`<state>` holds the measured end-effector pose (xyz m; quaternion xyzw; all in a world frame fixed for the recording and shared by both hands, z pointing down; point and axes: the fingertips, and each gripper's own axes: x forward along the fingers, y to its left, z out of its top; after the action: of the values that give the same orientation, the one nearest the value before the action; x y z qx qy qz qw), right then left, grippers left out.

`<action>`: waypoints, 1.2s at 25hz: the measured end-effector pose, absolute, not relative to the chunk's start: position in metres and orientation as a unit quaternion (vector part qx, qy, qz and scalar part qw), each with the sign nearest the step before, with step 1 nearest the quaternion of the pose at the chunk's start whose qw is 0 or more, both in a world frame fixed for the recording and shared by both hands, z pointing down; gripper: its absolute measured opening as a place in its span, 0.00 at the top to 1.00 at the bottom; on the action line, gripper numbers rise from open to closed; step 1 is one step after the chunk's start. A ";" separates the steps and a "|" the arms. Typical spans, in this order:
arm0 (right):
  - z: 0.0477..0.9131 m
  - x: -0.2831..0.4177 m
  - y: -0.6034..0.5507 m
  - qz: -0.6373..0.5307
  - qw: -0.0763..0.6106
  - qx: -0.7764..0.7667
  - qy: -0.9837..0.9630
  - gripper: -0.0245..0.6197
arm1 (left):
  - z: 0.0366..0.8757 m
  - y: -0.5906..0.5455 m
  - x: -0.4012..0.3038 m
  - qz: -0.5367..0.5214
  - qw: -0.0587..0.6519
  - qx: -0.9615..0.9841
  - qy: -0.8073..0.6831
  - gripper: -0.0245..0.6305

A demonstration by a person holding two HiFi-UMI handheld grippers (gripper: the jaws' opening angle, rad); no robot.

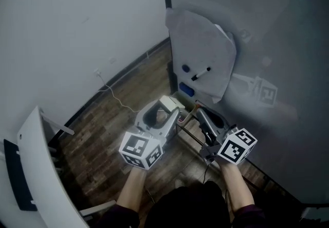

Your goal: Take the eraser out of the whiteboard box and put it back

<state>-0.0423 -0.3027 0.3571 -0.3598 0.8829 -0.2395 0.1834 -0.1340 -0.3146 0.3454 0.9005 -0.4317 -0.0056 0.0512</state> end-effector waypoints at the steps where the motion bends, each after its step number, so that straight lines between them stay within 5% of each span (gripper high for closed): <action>1: 0.362 -0.044 -0.305 -0.237 0.178 -0.364 0.883 0.96 | 0.350 -0.317 -0.134 -0.003 0.053 0.901 -0.431 0.60; 30: 0.454 -0.059 -0.339 -0.228 0.102 -0.378 0.892 0.96 | 0.453 -0.356 -0.140 0.048 0.078 0.883 -0.461 0.60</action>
<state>-0.0593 -0.3392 0.4544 -0.3775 0.8918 -0.2276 0.1015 -0.1401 -0.3562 0.4528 0.8825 -0.4612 0.0477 0.0784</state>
